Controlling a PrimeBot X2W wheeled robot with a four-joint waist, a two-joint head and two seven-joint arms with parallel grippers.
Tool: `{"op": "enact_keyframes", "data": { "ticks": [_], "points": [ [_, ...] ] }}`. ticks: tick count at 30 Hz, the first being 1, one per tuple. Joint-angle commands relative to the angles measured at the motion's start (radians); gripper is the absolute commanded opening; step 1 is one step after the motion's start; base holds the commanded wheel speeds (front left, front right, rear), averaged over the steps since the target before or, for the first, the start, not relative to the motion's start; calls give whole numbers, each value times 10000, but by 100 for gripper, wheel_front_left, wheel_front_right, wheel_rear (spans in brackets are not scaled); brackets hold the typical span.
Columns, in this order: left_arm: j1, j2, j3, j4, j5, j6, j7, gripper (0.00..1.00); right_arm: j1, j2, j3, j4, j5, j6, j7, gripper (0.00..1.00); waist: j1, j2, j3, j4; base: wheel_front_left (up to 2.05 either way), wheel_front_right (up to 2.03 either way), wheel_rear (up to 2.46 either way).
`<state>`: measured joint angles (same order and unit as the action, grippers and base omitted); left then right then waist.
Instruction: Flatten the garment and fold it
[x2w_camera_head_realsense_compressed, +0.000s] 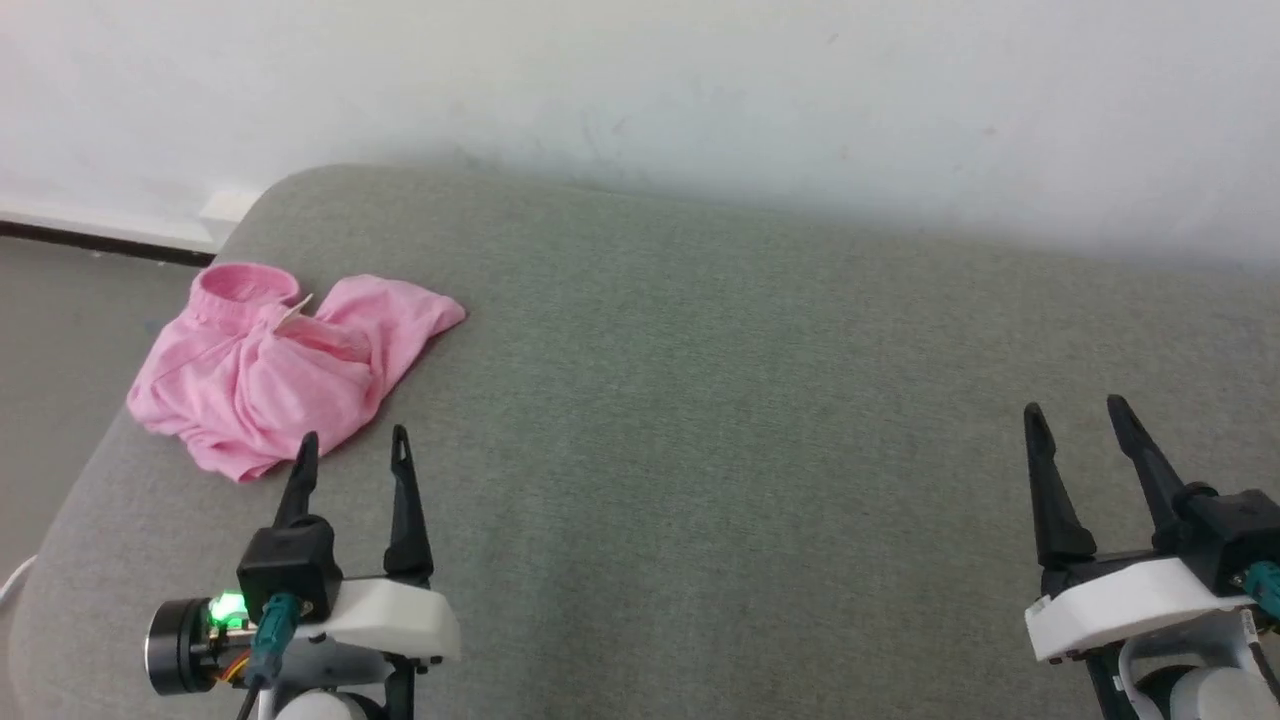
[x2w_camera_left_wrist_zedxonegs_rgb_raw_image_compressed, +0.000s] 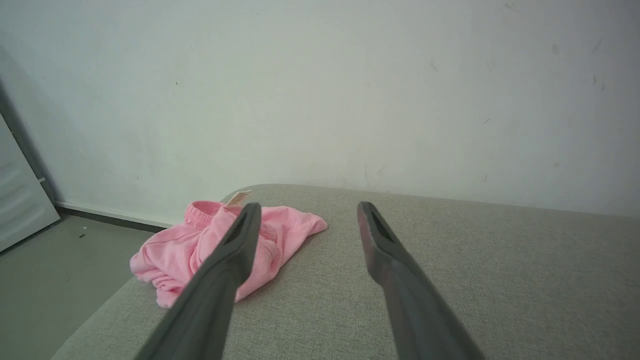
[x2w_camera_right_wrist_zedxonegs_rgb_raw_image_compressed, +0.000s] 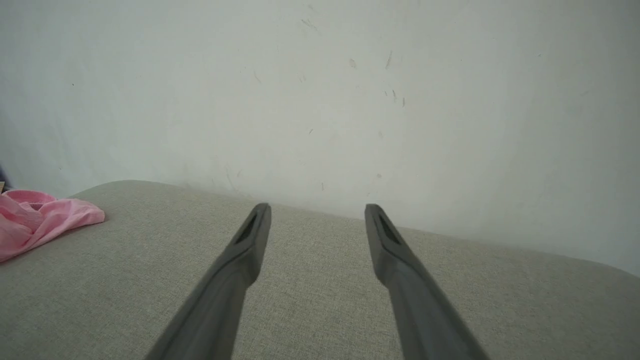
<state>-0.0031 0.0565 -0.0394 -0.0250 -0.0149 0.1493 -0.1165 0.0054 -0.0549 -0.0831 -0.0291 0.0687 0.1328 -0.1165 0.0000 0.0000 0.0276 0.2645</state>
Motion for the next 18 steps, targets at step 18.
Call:
{"op": "enact_keyframes", "data": {
  "ticks": [18],
  "points": [
    [-538,265,1112,295,-369,149,-440,100,180,29,-252,-243,289,-13,-442,100,0,0,196,1050,0,0,0]
  ]
}}
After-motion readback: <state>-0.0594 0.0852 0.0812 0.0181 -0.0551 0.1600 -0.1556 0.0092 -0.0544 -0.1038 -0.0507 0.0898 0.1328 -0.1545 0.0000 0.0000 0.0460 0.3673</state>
